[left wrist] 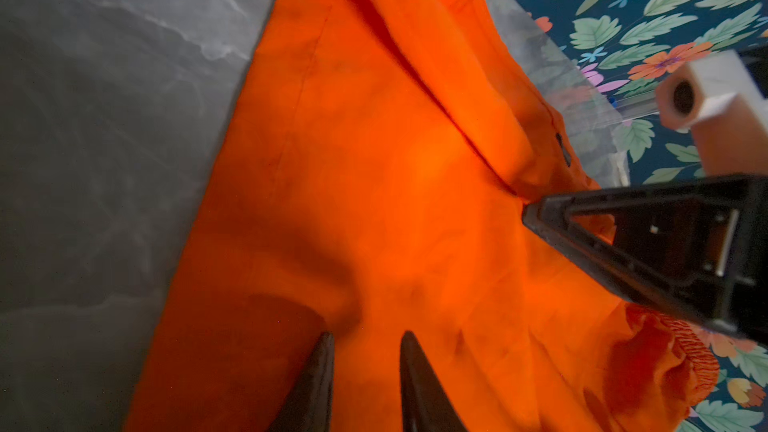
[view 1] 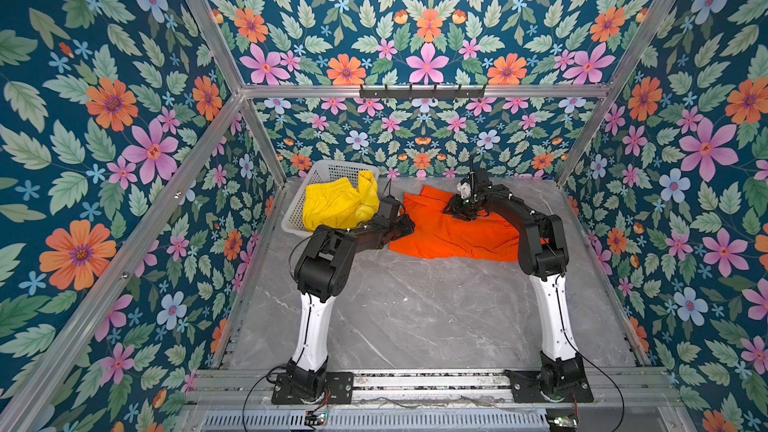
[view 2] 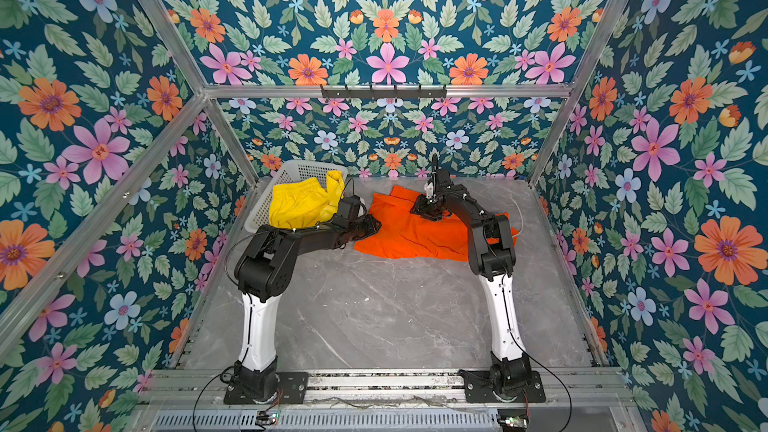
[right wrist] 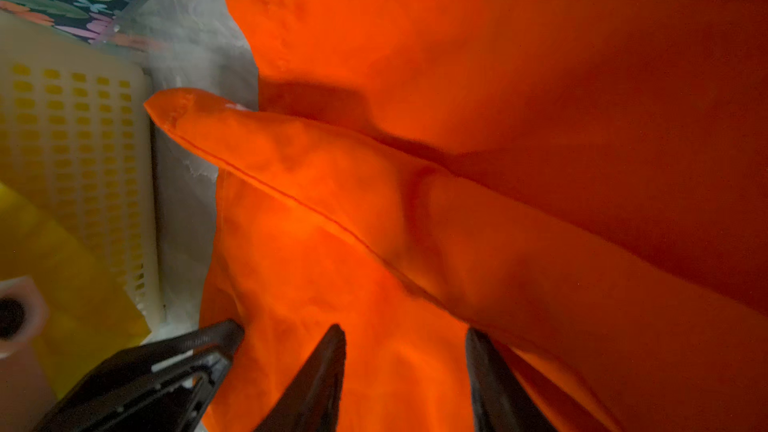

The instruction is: Fold and stack the shorts

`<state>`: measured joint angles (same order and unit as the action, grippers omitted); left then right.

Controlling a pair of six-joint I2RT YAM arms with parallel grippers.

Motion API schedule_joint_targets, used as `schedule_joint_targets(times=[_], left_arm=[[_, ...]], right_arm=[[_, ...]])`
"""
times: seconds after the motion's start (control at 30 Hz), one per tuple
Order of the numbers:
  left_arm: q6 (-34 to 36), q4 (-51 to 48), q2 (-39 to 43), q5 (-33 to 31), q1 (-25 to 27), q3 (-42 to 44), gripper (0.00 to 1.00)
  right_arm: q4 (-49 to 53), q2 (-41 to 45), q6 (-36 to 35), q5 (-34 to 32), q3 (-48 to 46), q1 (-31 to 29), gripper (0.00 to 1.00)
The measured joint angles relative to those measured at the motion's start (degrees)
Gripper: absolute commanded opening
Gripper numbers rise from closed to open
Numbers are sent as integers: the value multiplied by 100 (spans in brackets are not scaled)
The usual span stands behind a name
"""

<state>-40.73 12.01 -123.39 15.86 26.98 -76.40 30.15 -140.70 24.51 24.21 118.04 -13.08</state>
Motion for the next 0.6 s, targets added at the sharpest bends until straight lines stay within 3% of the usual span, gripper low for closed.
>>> schedule_joint_targets(times=[0.37,0.6], left_arm=[[177,317,-7,4,0,203,30],[214,367,28,2,0,234,35]], right_arm=[[184,-474,105,-291,883,461,48],[328,-1104,236,-321,2149,1054,49]])
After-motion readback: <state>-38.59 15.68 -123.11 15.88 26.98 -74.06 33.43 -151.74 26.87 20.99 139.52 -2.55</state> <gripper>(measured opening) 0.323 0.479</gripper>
